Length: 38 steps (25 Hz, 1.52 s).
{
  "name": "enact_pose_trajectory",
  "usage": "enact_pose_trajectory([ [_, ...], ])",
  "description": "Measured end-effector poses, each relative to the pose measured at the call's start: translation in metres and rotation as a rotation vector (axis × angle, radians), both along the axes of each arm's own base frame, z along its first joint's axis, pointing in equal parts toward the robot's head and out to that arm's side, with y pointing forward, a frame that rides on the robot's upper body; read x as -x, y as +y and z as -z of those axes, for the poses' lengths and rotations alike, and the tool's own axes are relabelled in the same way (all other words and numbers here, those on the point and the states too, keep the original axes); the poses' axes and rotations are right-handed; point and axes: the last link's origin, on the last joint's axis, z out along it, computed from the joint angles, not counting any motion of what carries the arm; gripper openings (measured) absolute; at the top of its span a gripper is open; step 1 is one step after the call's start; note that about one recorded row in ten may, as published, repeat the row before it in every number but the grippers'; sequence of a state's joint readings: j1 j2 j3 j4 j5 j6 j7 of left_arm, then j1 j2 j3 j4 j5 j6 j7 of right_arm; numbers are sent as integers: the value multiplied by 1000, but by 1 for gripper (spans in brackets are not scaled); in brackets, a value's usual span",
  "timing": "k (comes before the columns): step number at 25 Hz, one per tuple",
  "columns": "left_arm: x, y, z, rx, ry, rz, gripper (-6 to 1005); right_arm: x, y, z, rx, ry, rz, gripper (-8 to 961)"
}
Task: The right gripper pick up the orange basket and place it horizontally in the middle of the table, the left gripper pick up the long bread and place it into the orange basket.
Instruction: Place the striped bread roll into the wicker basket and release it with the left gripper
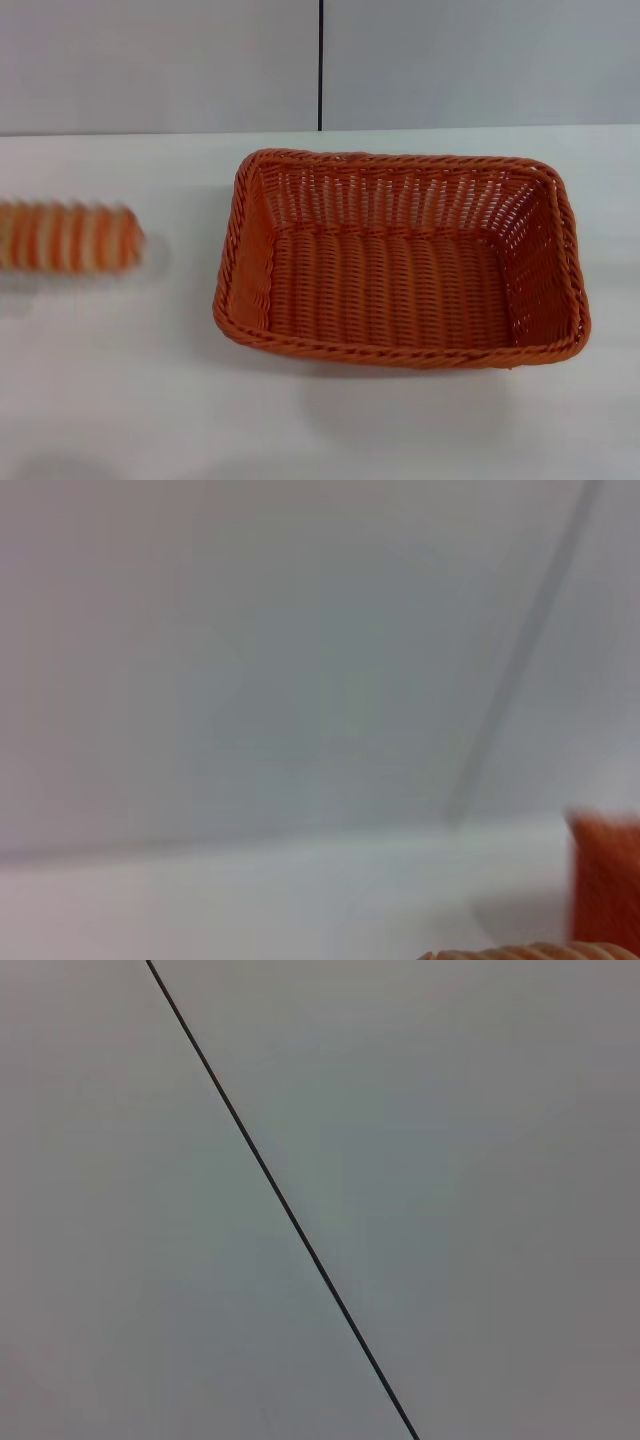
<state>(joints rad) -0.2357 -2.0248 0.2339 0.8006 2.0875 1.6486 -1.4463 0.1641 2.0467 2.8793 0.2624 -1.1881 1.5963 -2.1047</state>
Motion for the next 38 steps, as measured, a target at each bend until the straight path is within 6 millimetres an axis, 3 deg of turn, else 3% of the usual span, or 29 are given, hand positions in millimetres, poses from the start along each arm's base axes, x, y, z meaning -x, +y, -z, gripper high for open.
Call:
enact_pose_trajectory([
  [4,-3,3,-16,-265,-67,21,131,1,1,2,1,5,-2,627],
  [10,-20,13,-3,-324,-207,110,128,3,5,7,10,24,-7,628],
  [11,-29,18,5,-321,-254,151,126,4,5,8,12,28,-8,628],
  [12,-50,28,32,-284,-345,234,124,4,6,9,14,32,-7,628],
  [13,-50,28,32,-284,-345,234,122,4,6,10,16,37,-6,627],
  [15,-73,40,61,-193,-407,306,120,5,7,13,19,44,-5,627],
  [18,-96,46,90,-85,-421,385,120,7,9,17,22,57,-5,626],
  [20,-96,46,90,-85,-421,385,121,7,11,18,23,63,-5,626],
  [22,-114,51,115,-15,-422,430,121,8,14,20,25,70,-4,627],
  [25,-120,53,128,0,-412,432,120,11,23,24,24,92,-4,628],
  [27,-129,55,147,5,-386,438,119,14,29,25,15,112,-6,628],
  [38,-130,56,158,-33,-342,437,156,29,52,26,-36,185,-40,629],
])
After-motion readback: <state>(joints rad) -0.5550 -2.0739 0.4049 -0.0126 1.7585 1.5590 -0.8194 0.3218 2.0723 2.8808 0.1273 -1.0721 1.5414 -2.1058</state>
